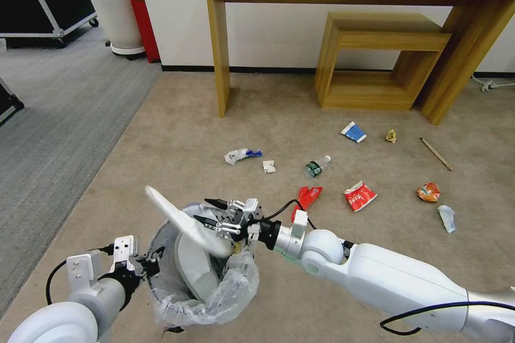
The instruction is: Pick up the trash bin and place the garbage on the floor into it.
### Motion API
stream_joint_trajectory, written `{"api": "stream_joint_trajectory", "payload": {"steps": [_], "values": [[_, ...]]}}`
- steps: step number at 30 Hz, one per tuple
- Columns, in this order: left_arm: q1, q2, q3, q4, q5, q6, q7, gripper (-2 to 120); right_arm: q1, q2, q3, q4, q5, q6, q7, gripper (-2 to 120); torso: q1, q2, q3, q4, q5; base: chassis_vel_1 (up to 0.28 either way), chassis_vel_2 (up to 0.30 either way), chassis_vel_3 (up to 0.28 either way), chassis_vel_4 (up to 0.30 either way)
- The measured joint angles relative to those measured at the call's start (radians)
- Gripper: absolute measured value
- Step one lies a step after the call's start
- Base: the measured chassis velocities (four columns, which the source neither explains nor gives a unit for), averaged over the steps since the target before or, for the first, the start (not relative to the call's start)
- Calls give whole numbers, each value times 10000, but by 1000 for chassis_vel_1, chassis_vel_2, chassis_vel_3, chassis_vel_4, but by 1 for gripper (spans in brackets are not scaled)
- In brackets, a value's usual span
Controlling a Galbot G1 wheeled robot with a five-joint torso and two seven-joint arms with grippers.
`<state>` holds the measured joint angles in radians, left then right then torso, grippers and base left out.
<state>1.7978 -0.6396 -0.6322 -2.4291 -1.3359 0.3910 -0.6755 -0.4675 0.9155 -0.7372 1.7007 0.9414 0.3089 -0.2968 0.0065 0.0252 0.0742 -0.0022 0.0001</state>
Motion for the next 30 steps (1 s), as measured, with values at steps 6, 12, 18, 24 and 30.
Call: {"api": "stream_joint_trajectory", "payload": {"steps": [6,12,18,24,30], "values": [[-36,-21,60,44,5,0,-8,0,126,56,67,-42,41,69,152,92,-1,0,0,0,-1,0,0,0,0],[-42,14,2,51,-4,1,9,0,134,24,1069,-2,96,61,406,100,-1,0,0,1,1,0,0,0,0],[-140,58,-86,44,113,73,157,0,-195,-494,3209,-265,3,-167,977,100,0,0,0,2,2,0,0,0,0],[-185,0,-51,2,261,157,274,0,-1965,-1601,5869,425,-857,-748,1798,100,-1,1,-1,-1,0,0,0,0,0],[-445,-237,-43,66,750,190,652,0,-4870,-1931,8833,871,-2747,-1350,3433,100,-1,0,-1,-3,8,0,0,0,0]]}}
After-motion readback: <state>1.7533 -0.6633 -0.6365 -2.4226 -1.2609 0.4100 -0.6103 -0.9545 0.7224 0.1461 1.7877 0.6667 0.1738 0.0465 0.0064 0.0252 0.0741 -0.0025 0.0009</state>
